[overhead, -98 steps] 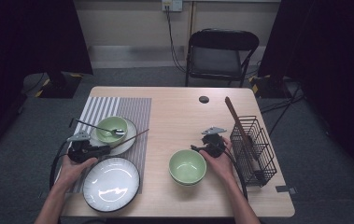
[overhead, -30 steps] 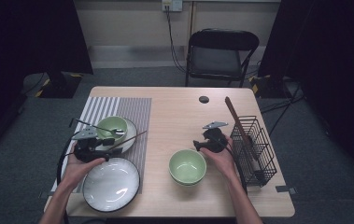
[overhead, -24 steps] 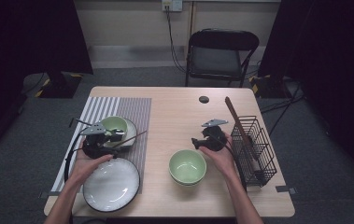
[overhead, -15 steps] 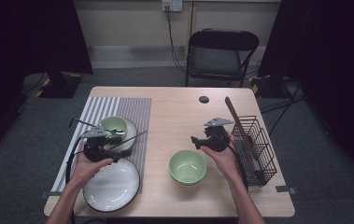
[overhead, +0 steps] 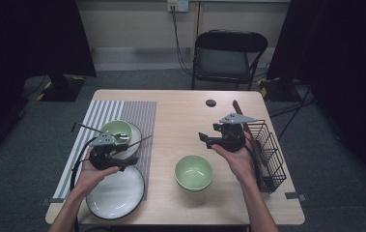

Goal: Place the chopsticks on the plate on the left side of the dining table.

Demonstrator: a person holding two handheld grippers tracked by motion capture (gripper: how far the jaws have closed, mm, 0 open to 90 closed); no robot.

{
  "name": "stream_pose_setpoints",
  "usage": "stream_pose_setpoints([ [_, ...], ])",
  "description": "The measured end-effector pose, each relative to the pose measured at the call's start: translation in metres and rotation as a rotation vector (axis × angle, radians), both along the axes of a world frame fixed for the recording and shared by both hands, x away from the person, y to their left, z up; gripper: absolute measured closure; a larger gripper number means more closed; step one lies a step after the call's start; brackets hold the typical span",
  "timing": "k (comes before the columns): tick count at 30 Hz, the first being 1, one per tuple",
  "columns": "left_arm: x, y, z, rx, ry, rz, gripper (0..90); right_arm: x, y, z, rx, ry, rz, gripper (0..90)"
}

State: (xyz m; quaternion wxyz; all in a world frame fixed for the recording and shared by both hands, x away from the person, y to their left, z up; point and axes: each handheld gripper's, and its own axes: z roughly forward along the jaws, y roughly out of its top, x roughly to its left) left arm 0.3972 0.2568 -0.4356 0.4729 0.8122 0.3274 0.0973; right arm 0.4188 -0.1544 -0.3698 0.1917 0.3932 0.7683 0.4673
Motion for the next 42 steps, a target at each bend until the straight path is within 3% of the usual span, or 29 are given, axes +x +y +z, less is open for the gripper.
stream_pose_setpoints([
  [2, 0.0, 0.002, 0.0, 0.007, -0.002, 0.006, 24.1, -0.001, -0.005, 0.009, -0.004, -0.021, -0.012, 33.0],
  [10, 0.0, 0.005, 0.0, -0.005, 0.0, 0.016, 24.1, 0.007, -0.032, 0.033, 0.025, -0.014, -0.043, 34.7],
  [18, -0.001, 0.004, -0.001, 0.004, 0.0, 0.006, 24.0, 0.024, -0.054, 0.029, 0.008, 0.019, -0.072, 38.7],
  [25, 0.0, 0.004, 0.0, -0.001, -0.003, 0.01, 24.0, 0.031, -0.075, 0.032, 0.034, -0.01, -0.102, 42.4],
  [33, 0.0, 0.009, 0.002, -0.01, -0.006, 0.025, 24.3, 0.043, -0.082, 0.026, 0.011, 0.006, -0.134, 48.5],
  [42, 0.0, 0.009, 0.002, 0.014, -0.01, 0.019, 24.8, 0.045, -0.082, 0.022, -0.015, 0.018, -0.162, 55.9],
])
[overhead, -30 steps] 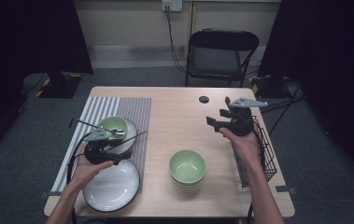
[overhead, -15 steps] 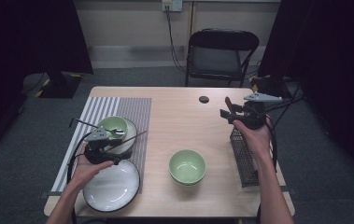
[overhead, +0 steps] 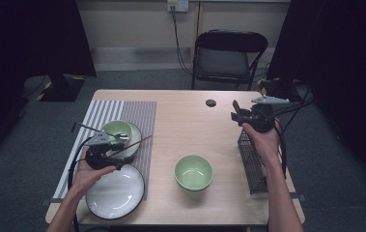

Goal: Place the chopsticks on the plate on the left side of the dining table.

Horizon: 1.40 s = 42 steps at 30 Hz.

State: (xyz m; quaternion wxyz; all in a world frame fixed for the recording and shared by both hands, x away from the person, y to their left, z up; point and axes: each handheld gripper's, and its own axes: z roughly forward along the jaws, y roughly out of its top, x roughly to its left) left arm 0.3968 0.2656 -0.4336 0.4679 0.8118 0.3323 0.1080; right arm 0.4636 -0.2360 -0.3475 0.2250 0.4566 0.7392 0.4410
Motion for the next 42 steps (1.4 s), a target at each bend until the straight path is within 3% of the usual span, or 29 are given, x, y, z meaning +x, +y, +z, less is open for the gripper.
stream_pose_setpoints([
  [3, -0.001, -0.001, 0.001, 0.007, -0.003, -0.005, 24.9, -0.001, 0.002, 0.0, -0.02, 0.002, -0.003, 59.1],
  [7, 0.0, 0.0, 0.001, 0.003, 0.001, -0.004, 24.9, -0.001, -0.003, 0.0, 0.001, 0.002, 0.001, 67.1],
  [11, 0.001, 0.002, 0.001, 0.003, -0.001, -0.001, 24.9, -0.001, -0.004, -0.001, -0.006, 0.019, 0.023, 68.2],
  [20, 0.0, 0.002, 0.0, -0.005, 0.007, 0.003, 25.0, -0.01, -0.008, 0.0, 0.009, 0.01, 0.05, 78.4],
  [22, 0.0, 0.002, 0.0, 0.005, -0.005, 0.0, 24.9, -0.016, -0.008, 0.0, 0.026, 0.0, 0.063, 78.3],
  [28, 0.0, 0.0, 0.0, 0.001, -0.003, 0.005, 25.0, -0.026, -0.008, 0.0, 0.012, -0.006, 0.079, 77.9],
  [42, 0.0, -0.001, 0.001, -0.002, -0.004, 0.001, 25.0, -0.026, -0.008, -0.013, -0.04, 0.05, 0.053, 76.8],
])
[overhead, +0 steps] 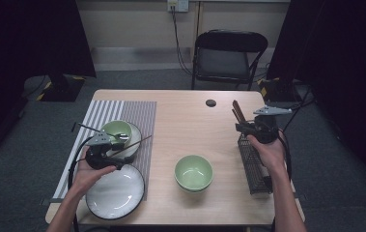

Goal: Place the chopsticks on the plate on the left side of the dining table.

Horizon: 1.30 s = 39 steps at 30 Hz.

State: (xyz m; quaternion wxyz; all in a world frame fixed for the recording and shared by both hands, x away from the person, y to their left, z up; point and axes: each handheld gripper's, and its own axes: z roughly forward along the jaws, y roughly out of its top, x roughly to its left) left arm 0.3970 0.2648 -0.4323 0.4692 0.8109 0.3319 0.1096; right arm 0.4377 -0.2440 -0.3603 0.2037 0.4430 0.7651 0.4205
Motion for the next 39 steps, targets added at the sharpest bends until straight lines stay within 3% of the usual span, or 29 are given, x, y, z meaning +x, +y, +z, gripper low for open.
stream_pose_setpoints([
  [5, 0.0, 0.0, 0.0, -0.003, -0.001, 0.002, 25.0, -0.001, 0.0, 0.0, -0.009, 0.0, -0.011, 78.6],
  [12, 0.001, 0.0, -0.002, 0.019, -0.001, -0.004, 25.0, -0.001, -0.004, 0.01, 0.041, -0.04, -0.001, 81.3],
  [19, 0.001, 0.0, -0.002, 0.013, 0.006, 0.003, 25.0, -0.002, -0.008, 0.012, 0.087, -0.068, -0.009, 81.8],
  [28, 0.001, 0.0, -0.003, 0.018, 0.009, 0.003, 25.0, -0.002, -0.009, 0.003, 0.096, -0.043, 0.003, 80.5],
  [39, 0.001, 0.001, -0.003, 0.022, 0.005, 0.002, 25.1, 0.0, -0.009, 0.001, 0.054, -0.014, 0.002, 80.5],
])
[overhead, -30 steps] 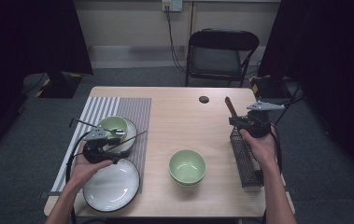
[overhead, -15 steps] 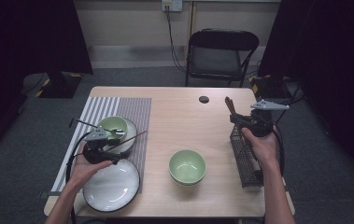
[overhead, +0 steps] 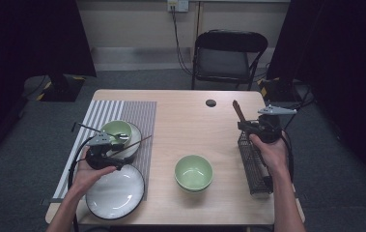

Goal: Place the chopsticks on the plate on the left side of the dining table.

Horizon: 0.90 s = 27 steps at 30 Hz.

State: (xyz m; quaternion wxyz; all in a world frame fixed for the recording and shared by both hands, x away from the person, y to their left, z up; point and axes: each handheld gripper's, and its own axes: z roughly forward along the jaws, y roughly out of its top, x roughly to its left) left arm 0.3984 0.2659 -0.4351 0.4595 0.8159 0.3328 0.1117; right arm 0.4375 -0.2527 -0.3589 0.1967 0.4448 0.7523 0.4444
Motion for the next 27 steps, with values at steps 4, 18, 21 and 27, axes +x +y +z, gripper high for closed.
stream_pose_setpoints([
  [4, 0.0, 0.0, 0.0, 0.002, -0.004, -0.003, 25.2, 0.0, 0.0, 0.002, -0.015, -0.011, -0.013, 82.1],
  [18, 0.0, -0.002, 0.0, -0.002, 0.002, -0.001, 25.2, -0.009, -0.011, 0.019, 0.057, -0.116, -0.02, 85.1],
  [21, 0.0, -0.001, 0.0, -0.002, 0.002, 0.001, 25.2, -0.01, -0.01, 0.023, 0.076, -0.159, -0.017, 85.1],
  [27, 0.0, 0.0, 0.0, -0.01, 0.001, 0.003, 25.2, -0.008, -0.007, 0.031, 0.097, -0.188, -0.009, 85.1],
])
